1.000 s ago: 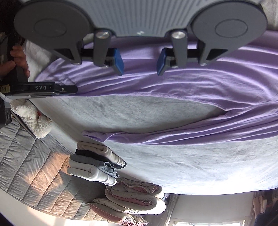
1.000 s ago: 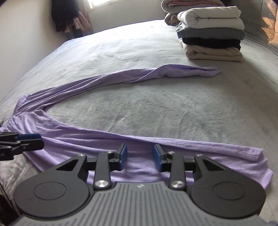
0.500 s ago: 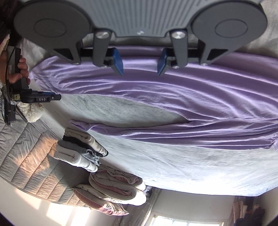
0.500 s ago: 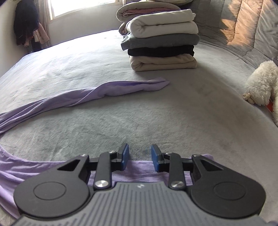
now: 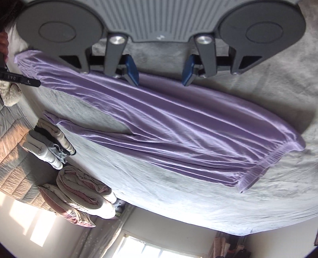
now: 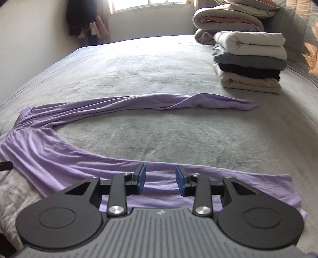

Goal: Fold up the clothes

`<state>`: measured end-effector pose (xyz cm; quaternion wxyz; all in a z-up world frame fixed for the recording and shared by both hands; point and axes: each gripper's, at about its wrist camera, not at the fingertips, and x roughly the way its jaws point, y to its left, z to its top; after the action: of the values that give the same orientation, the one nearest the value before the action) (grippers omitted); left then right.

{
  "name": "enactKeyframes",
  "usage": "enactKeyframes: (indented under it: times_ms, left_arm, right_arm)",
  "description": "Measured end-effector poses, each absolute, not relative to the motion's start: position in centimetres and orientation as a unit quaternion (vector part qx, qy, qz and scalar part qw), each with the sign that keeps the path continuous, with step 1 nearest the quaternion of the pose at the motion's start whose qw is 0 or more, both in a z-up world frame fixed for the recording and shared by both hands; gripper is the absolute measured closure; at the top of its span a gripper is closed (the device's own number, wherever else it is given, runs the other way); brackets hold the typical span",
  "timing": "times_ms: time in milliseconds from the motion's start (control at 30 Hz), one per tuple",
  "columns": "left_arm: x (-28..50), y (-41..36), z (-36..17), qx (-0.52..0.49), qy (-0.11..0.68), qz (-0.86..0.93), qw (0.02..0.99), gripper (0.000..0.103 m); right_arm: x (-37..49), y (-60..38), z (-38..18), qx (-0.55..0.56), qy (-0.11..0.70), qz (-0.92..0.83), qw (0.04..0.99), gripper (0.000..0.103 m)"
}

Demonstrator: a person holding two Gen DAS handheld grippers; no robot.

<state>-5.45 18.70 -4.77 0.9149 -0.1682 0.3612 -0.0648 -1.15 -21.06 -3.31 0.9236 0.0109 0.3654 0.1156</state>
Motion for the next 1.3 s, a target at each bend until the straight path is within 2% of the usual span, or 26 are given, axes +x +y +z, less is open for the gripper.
enactKeyframes:
  times_ms: [367,433,567,733,767,800,867,933,1300]
  left_arm:
    - [-5.9,24.1,-5.0,-0.237,0.332,0.03,0.912,0.056]
    - [-5.7,24.6,-5.2,-0.253,0.328,0.039,0.909,0.064]
    - [-5.6,24.9,-5.7,-0.275,0.32,0.054,0.905,0.07]
    - [-5.3,24.9,-6.2,-0.279,0.309,0.078,0.906,0.086]
    - [-5.2,25.0,-6.4,-0.28,0.307,0.084,0.906,0.093]
    - [-5.2,25.0,-6.6,-0.281,0.304,0.087,0.906,0.1]
    - [-5.2,25.1,-6.8,-0.282,0.299,0.091,0.907,0.102]
    - [-5.2,25.1,-6.8,-0.282,0.295,0.09,0.909,0.103]
    - [-7.2,26.6,-5.1,-0.268,0.307,0.101,0.908,0.103]
  right_arm:
    - [-5.7,-15.7,-3.1,-0.067,0.349,0.285,0.89,0.066]
    - [-6.3,-15.4,-3.2,-0.072,0.348,0.308,0.883,0.066]
    - [-7.0,-14.9,-3.3,-0.076,0.346,0.332,0.874,0.066]
    - [-6.8,-13.8,-4.4,-0.112,0.35,0.321,0.873,0.067]
    - [-6.6,-13.5,-4.8,-0.122,0.352,0.315,0.873,0.069]
    - [-6.4,-13.2,-5.2,-0.133,0.355,0.308,0.872,0.076]
    - [-6.2,-12.7,-5.9,-0.153,0.351,0.299,0.874,0.084]
    - [-6.2,-12.6,-5.9,-0.159,0.348,0.297,0.875,0.103]
    - [-7.0,-14.5,-3.9,-0.094,0.369,0.362,0.851,0.103]
